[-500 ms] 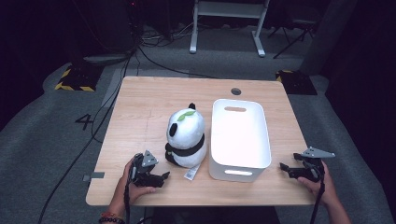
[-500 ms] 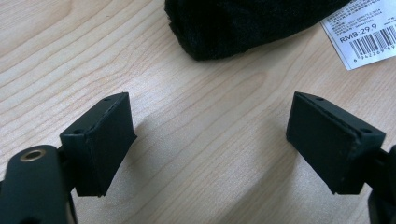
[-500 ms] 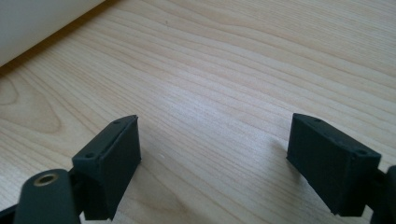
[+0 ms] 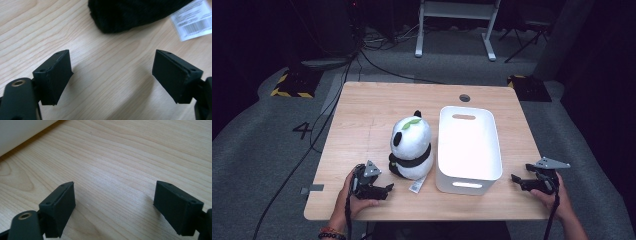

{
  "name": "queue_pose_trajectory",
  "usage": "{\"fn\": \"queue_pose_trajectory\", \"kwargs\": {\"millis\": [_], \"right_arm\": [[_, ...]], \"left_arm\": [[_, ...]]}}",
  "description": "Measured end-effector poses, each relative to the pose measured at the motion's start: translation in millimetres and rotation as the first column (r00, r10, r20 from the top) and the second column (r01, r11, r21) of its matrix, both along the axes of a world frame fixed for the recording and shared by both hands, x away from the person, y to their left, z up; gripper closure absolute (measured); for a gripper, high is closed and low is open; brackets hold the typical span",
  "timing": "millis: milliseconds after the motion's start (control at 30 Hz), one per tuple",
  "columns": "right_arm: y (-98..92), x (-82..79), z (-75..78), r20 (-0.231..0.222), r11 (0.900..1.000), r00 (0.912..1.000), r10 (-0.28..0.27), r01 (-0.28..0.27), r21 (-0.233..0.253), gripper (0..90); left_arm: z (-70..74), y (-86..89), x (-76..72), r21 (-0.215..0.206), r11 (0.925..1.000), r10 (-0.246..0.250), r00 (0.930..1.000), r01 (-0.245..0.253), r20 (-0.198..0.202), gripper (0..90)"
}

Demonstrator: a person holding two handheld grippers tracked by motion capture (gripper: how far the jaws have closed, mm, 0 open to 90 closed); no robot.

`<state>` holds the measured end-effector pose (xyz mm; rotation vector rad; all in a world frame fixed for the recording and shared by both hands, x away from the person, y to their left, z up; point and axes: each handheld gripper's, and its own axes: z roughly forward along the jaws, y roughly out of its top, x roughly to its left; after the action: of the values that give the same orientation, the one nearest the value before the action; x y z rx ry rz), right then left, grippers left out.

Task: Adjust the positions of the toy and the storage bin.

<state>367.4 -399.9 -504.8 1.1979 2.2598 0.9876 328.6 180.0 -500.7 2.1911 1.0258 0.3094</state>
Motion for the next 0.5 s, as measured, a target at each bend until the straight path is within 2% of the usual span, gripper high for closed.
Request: {"fn": "queue_pose_trajectory", "kwargs": {"millis": [100, 133, 167, 233, 500], "right_arm": [[0.0, -0.1, 0.1, -0.002, 1.000, 1.0000, 0.001, -0.001, 0.004, 17.6], [0.4, -0.2, 0.1, -0.003, 1.000, 1.0000, -0.001, 0.001, 0.006, 17.7], [0.8, -0.3, 0.0, -0.004, 1.000, 1.0000, -0.003, 0.003, 0.012, 17.8], [0.5, -0.3, 0.0, -0.004, 1.000, 1.0000, 0.001, -0.001, 0.009, 17.8], [-0.4, -0.6, 0.1, -0.003, 1.000, 0.9998, 0.018, -0.018, 0.005, 18.0]], "left_arm": [[4.4, -2.3, -0.1, -0.004, 0.9998, -0.017, 0.9999, 0.017, 0.001, 15.9], [6.4, -2.8, 0.0, 0.003, 0.9998, -0.020, 0.9997, 0.020, 0.013, 16.0], [7.8, -4.6, -0.8, -0.016, 0.9997, -0.020, 0.9998, 0.020, -0.001, 16.0], [12.1, -6.6, -2.0, -0.040, 0.9986, -0.034, 0.9994, 0.034, 0.001, 15.9], [30.2, -17.3, -9.0, -0.028, 0.9988, -0.041, 0.9987, 0.042, 0.032, 15.8]]}}
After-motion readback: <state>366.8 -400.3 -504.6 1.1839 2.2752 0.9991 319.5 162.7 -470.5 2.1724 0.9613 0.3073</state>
